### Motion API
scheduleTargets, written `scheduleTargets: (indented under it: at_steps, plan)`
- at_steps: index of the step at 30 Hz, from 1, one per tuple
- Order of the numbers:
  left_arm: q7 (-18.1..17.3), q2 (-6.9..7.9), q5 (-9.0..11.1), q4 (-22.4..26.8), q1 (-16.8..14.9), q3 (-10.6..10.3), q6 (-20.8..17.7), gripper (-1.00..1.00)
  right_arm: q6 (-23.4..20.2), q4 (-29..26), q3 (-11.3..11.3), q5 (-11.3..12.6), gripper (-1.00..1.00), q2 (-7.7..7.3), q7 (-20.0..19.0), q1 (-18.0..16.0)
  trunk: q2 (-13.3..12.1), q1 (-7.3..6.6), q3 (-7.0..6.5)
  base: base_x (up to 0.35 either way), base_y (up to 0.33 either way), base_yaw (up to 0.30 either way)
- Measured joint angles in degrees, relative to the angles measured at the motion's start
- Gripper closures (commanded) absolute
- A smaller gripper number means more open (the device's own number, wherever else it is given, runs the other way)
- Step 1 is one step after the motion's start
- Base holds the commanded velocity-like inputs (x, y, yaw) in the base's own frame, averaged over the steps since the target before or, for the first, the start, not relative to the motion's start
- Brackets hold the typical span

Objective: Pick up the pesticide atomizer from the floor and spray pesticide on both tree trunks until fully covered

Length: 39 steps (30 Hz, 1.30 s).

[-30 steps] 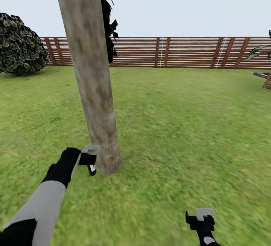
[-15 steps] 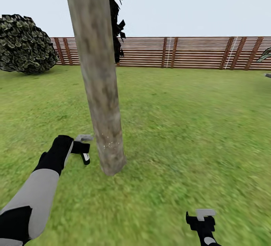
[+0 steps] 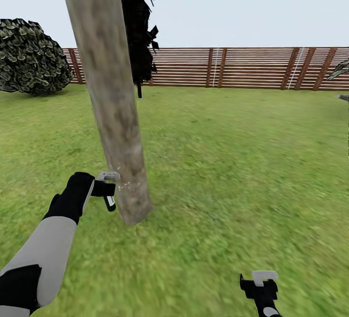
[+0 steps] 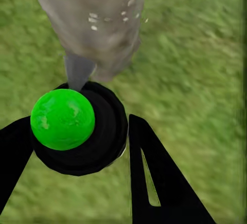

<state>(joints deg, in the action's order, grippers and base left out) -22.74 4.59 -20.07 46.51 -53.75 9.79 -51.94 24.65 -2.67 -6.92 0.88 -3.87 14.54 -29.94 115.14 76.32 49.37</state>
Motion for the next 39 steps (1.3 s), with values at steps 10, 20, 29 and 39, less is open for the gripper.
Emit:
scheduleTargets:
  at_steps: [10,20,29,39]
  plan:
    - [0.0,0.18,0.03,0.0,0.0,0.03,-0.01,1.0,0.0,0.0,-0.06,0.0,-1.0,0.08,0.0,0.0,0.0,-0.03,0.0,0.073,-0.269,0.0]
    - [-0.01,0.03,0.01,0.02,0.01,0.06,-0.02,1.0,0.0,0.02,-0.08,0.0,-1.0,0.11,0.0,-0.01,0.0,-0.02,0.0,0.09,-0.268,0.235]
    - [0.0,0.09,-0.08,0.0,0.04,0.06,0.0,1.0,0.0,0.0,0.0,-0.01,-1.0,0.01,0.0,0.0,0.0,-0.01,0.0,0.001,-0.274,0.108]
    - [0.18,1.68,-0.78,-0.08,1.06,0.51,0.26,1.0,0.0,0.0,-0.01,0.0,-1.0,0.0,0.0,0.09,0.0,-0.02,0.0,0.015,-0.274,0.001]
